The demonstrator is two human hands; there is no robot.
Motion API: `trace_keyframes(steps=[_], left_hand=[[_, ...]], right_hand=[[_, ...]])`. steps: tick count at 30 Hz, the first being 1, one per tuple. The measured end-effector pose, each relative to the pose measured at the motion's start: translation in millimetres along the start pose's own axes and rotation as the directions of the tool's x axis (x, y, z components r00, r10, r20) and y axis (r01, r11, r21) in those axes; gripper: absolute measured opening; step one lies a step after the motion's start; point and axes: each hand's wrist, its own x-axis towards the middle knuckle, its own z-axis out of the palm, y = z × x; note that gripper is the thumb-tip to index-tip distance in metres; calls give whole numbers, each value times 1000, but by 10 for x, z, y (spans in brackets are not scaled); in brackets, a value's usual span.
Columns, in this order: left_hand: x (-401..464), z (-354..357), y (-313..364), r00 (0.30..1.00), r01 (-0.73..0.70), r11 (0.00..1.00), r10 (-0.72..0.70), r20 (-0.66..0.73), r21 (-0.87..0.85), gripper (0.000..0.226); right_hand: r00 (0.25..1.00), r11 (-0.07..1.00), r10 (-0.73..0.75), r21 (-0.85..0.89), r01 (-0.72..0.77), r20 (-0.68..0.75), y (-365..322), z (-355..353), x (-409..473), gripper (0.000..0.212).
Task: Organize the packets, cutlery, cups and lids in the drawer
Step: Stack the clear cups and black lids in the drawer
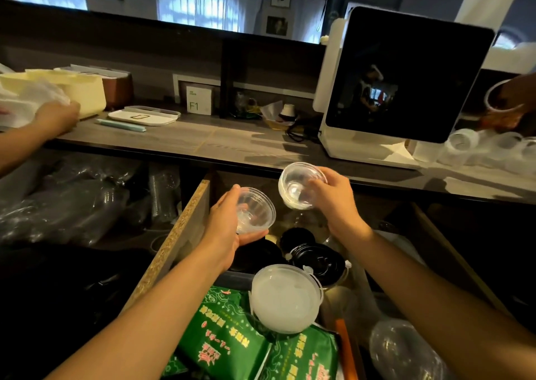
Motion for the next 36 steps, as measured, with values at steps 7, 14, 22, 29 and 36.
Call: trace_keyframes(steps=[7,14,22,29,36], left_hand=[[-209,131,-46,962,-60,987,17,273,150,45],[-292,162,-135,907,-116,963,4,422,241,59],[-298,182,-185,917,-28,991,-27,398,130,49],[-352,326,-39,922,-59,960,-52,383,272,34],[-249,515,45,963,-30,983,-20,271,182,28]], right_hand=[[995,993,-21,114,10,95,-153,-8,-504,22],[995,998,-55,-24,57,78,41,66,-669,25],[981,994,68,68,-81,182,-87,39,-709,28],[997,997,36,68,-40,62,-164,-13,-673,32],[945,944,276,137,-300,174,-245,-363,-322,50]])
